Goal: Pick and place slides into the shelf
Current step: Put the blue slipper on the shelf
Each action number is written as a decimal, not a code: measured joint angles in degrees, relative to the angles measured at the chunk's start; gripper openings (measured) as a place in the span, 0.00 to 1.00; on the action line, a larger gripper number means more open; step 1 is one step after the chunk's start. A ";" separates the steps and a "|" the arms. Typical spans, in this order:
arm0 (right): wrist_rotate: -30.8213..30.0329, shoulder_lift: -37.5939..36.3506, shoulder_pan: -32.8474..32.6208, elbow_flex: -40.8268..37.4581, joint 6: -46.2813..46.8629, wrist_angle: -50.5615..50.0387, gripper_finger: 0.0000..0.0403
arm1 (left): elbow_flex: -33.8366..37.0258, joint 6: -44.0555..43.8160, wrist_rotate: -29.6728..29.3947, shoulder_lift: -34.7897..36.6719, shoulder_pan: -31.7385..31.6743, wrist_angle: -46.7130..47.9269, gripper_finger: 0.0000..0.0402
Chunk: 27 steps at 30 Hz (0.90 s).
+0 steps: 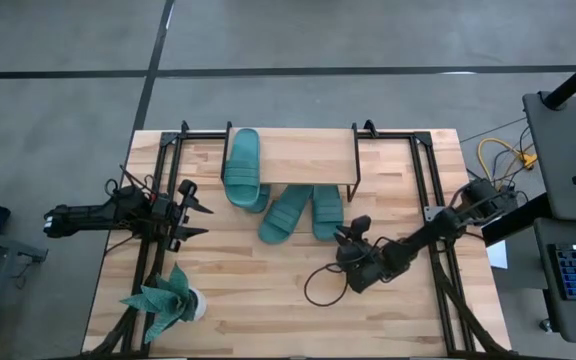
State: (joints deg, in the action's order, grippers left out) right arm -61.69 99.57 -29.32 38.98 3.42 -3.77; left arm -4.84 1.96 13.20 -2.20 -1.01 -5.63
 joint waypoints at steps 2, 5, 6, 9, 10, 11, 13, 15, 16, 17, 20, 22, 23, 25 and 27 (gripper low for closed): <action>-0.01 0.00 0.72 0.00 0.00 0.07 0.31 | 0.00 0.00 -0.01 0.00 -0.01 0.00 0.53; 0.03 0.00 1.83 0.00 0.00 0.13 0.31 | 0.00 0.00 -0.01 0.00 0.00 -0.09 0.53; 0.08 0.00 2.14 0.00 0.00 0.13 0.30 | 0.00 0.00 0.01 0.00 -0.01 -0.09 0.53; 0.10 0.00 2.95 0.00 -0.04 0.16 0.31 | 0.00 0.00 -0.01 0.00 -0.01 -0.09 0.53; 0.12 0.00 3.16 0.00 -0.26 0.16 0.31 | 0.00 0.00 -0.01 0.00 -0.01 -0.07 0.53; 0.14 0.00 3.32 0.00 -0.34 0.16 0.31 | 0.00 0.00 -0.01 0.00 0.00 -0.07 0.53; 0.17 0.00 3.64 0.00 -0.37 0.18 0.31 | 0.00 0.00 -0.01 0.00 -0.01 -0.07 0.53; 0.45 0.00 3.94 0.00 -0.55 0.18 0.30 | 0.00 0.00 0.00 0.00 0.00 -0.05 0.53; 0.83 0.00 4.14 0.00 -0.90 0.18 0.30 | 0.00 0.00 -0.01 0.00 -0.01 -0.04 0.53; 1.75 0.00 4.37 0.00 -1.45 0.17 0.30 | 0.00 0.00 -0.01 0.00 -0.01 -0.04 0.53; 4.69 0.00 5.14 0.00 -3.37 0.16 0.30 | 0.00 0.00 -0.01 0.00 -0.01 -0.04 0.53; 4.64 0.00 5.62 0.00 -3.45 0.20 0.30 | 0.00 0.02 0.01 0.00 0.01 -0.04 0.53; 4.47 0.00 5.82 0.00 -3.59 0.20 0.30 | 0.00 0.00 0.01 0.00 -0.01 -0.04 0.53; 3.23 0.00 6.11 0.00 -4.01 0.18 0.29 | 0.00 0.00 0.00 0.00 -0.01 -0.04 0.53; 2.77 0.00 6.51 0.00 -5.15 0.22 0.29 | 0.00 0.00 -0.01 0.00 0.00 -0.04 0.53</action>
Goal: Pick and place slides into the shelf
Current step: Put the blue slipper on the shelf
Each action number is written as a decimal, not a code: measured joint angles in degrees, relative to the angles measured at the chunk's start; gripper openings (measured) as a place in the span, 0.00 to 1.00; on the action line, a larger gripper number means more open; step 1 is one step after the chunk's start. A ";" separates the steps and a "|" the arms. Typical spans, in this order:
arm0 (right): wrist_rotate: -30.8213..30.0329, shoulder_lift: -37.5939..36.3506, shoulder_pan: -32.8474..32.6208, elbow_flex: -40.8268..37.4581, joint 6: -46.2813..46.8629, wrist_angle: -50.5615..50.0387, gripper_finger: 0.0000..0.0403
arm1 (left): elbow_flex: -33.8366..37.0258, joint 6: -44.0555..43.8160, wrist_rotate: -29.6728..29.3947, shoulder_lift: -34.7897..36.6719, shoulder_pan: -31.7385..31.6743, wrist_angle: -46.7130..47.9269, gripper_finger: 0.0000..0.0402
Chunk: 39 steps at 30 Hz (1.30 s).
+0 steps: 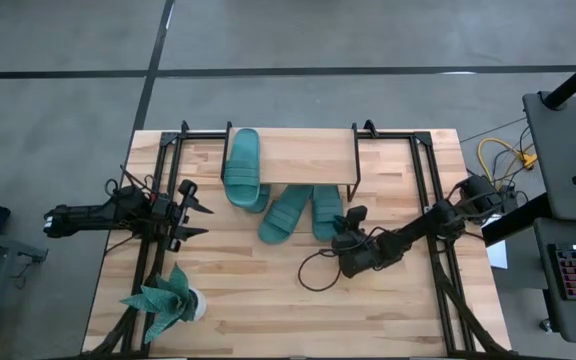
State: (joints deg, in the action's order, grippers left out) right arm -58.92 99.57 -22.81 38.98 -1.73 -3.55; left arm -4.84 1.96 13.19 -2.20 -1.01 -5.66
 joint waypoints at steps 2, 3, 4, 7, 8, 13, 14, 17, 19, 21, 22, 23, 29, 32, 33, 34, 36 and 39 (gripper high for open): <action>-0.01 0.00 0.41 0.00 -0.32 -0.04 0.30 | 0.02 0.02 0.01 0.00 0.00 0.00 0.53; -0.02 0.00 0.65 0.00 -0.32 -0.02 0.30 | 0.00 0.03 0.00 0.00 0.00 -0.01 0.53; -0.02 0.00 0.89 0.00 -0.34 -0.02 0.30 | 0.00 0.04 0.02 0.00 0.00 0.01 0.53; -0.02 0.00 1.56 0.00 -0.77 -0.04 0.29 | 0.02 0.04 0.01 0.00 0.01 0.01 0.53; -0.02 0.00 1.81 0.00 -1.05 -0.02 0.29 | 0.02 0.04 0.00 0.00 0.01 0.01 0.53; 0.00 0.00 3.23 0.00 -1.14 0.00 0.29 | 0.02 0.04 0.02 0.00 0.00 0.01 0.53; 0.00 0.00 3.49 0.00 -0.97 0.00 0.29 | 0.02 0.04 0.00 0.00 0.01 0.00 0.53; -0.01 0.00 4.08 0.00 -0.07 0.09 0.28 | 0.05 0.04 0.00 0.00 0.00 -0.02 0.53; -0.03 0.00 4.33 0.00 0.06 0.15 0.28 | 0.17 0.07 0.01 0.00 0.00 -0.06 0.53; -0.04 0.00 4.48 0.00 0.16 0.32 0.27 | 0.35 0.06 0.00 0.00 0.00 -0.45 0.53; -0.07 0.00 4.48 0.00 0.19 0.62 0.26 | 0.47 0.07 0.01 0.00 0.00 -0.91 0.53; -0.05 0.00 4.48 0.00 0.19 1.08 0.26 | 0.57 0.07 0.02 0.00 0.02 -1.33 0.53; 0.21 -0.01 4.48 0.00 0.21 2.51 0.24 | 0.64 0.44 0.00 0.00 0.02 -1.71 0.53; 0.24 -0.01 4.48 0.00 0.29 2.54 0.21 | 0.66 0.46 0.00 0.00 0.00 -1.71 0.53; 0.25 0.00 4.48 0.00 0.51 2.54 0.20 | 0.66 0.46 0.00 0.00 0.02 -1.71 0.53; 0.28 -0.02 4.48 0.00 0.75 2.54 0.18 | 0.66 0.46 0.00 0.00 0.01 -1.71 0.53; 0.35 -0.02 4.48 0.00 1.32 2.56 0.15 | 0.66 0.46 0.01 0.00 0.02 -1.71 0.53; 0.39 -0.02 4.48 -0.02 1.35 2.56 0.09 | 0.66 0.46 0.01 0.00 0.01 -1.80 0.53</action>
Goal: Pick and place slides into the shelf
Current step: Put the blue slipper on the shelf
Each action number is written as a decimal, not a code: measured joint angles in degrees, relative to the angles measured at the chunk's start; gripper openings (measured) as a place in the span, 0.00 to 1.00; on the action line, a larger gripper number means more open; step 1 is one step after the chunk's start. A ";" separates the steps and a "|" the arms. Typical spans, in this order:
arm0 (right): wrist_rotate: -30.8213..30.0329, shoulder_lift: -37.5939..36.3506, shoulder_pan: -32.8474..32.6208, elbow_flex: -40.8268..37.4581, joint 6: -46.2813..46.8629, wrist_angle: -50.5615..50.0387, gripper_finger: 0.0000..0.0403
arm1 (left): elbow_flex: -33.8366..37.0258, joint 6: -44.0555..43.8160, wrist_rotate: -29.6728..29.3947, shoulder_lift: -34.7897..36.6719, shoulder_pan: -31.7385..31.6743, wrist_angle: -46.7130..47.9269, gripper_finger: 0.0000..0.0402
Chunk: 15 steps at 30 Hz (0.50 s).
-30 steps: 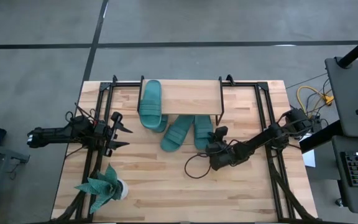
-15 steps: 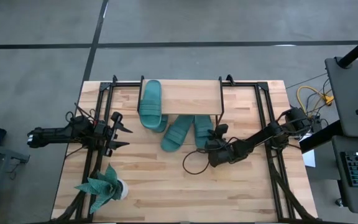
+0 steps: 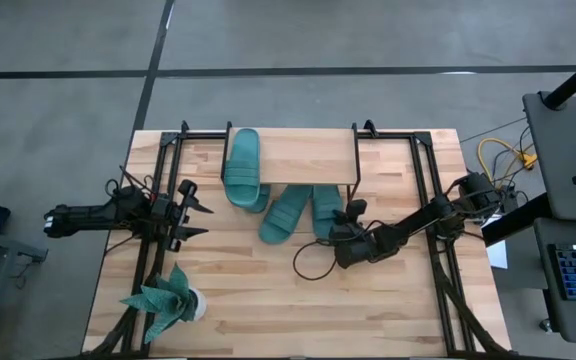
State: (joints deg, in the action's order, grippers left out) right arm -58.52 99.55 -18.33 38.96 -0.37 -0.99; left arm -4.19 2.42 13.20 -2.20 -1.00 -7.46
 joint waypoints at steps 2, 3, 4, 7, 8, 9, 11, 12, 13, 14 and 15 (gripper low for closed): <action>0.00 -0.02 0.00 -0.16 0.07 0.02 0.06 | 0.00 -0.01 0.00 0.00 0.01 0.00 0.53; 0.00 -0.02 0.00 -0.23 0.16 0.02 0.04 | 0.00 -0.01 0.00 0.00 -0.01 0.00 0.53; 0.01 -0.02 0.00 -0.32 0.34 0.07 0.03 | 0.02 0.00 -0.01 0.00 -0.01 0.00 0.53; 0.32 -0.02 -0.02 -0.57 0.41 0.09 0.03 | 0.08 -0.02 0.00 0.00 0.00 -0.06 0.53; 0.42 -0.02 -0.02 -0.61 0.44 0.09 0.03 | 0.10 -0.02 -0.01 0.00 0.01 -0.07 0.53; 0.44 -0.02 -0.02 -0.61 0.57 0.09 0.03 | 0.11 -0.02 -0.01 0.00 0.01 -0.07 0.53; 0.44 -0.02 -0.02 -0.63 0.78 0.09 0.03 | 0.11 -0.02 -0.01 0.00 0.01 -0.09 0.53; 0.44 -0.02 -0.13 -0.63 0.78 0.09 0.03 | 0.11 -0.02 -0.01 0.00 -0.01 -0.09 0.53; 0.44 -0.03 -0.24 -0.63 0.78 0.06 0.03 | 0.11 -0.02 0.01 0.00 0.01 -0.09 0.53; 0.44 -0.02 -0.42 -0.63 0.79 0.00 0.03 | 0.11 -0.02 -0.01 0.00 -0.01 -0.11 0.53; 0.43 -0.03 -0.64 -0.58 0.78 -0.05 0.03 | 0.11 -0.02 0.01 0.00 -0.01 -0.11 0.53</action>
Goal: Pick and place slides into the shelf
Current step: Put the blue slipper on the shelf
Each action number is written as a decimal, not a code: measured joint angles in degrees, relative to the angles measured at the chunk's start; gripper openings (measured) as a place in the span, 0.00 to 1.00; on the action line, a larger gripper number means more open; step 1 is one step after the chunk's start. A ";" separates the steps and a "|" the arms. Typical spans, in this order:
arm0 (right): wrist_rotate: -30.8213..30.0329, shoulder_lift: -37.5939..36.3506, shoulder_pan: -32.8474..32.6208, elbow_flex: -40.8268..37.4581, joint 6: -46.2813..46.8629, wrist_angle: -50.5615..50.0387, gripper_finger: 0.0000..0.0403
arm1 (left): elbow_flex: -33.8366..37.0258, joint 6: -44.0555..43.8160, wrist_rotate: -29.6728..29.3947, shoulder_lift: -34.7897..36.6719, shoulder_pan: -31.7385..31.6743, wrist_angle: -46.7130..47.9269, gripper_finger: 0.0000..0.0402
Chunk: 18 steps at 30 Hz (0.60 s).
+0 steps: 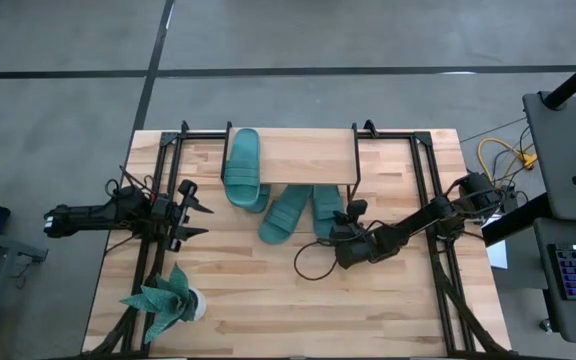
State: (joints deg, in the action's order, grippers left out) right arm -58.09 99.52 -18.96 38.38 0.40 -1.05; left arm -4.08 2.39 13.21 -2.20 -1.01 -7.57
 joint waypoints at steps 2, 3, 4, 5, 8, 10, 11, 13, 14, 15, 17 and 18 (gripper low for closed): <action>-0.02 0.00 -0.59 0.32 0.02 -0.10 0.03 | 0.00 0.00 -0.01 0.00 0.01 -0.01 0.53; 0.00 0.00 -0.97 0.54 0.05 -0.08 0.03 | 0.00 0.00 -0.02 0.00 0.02 -0.02 0.53; 0.01 0.00 -1.39 0.71 0.08 -0.05 0.03 | 0.00 0.00 -0.01 0.00 0.01 -0.02 0.53; 0.01 0.00 -1.81 0.85 0.07 -0.06 0.03 | 0.00 0.00 0.00 0.00 0.02 -0.03 0.53; -0.01 0.00 -3.16 1.18 0.09 -0.21 0.03 | 0.00 0.00 -0.02 0.00 0.02 -0.05 0.53; 0.00 0.00 -4.11 1.39 0.10 -0.23 0.03 | 0.00 0.00 -0.02 0.00 0.00 -0.07 0.53; 0.01 0.00 -4.64 1.46 0.11 -0.24 0.03 | 0.00 -0.02 0.00 0.00 0.00 -0.07 0.53; 0.01 0.00 -5.61 1.57 0.13 -0.25 0.03 | 0.00 -0.02 0.00 0.00 0.00 -0.07 0.53; 0.01 0.00 -6.03 1.62 0.13 -0.23 0.03 | 0.00 -0.02 0.00 0.00 0.01 -0.07 0.53; 0.01 0.00 -6.56 1.66 0.13 -0.23 0.03 | 0.00 -0.02 0.00 0.00 0.02 -0.09 0.53; 0.01 0.00 -7.39 1.68 0.13 -0.17 0.03 | 0.00 -0.02 -0.02 0.00 0.00 -0.09 0.53; 0.04 0.00 -7.79 1.68 0.15 -0.15 0.03 | 0.00 -0.02 -0.01 0.00 0.01 -0.10 0.53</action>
State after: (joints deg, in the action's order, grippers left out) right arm -58.05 99.53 -26.75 40.05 0.55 -1.20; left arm -4.08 2.37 13.20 -2.20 -1.00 -7.68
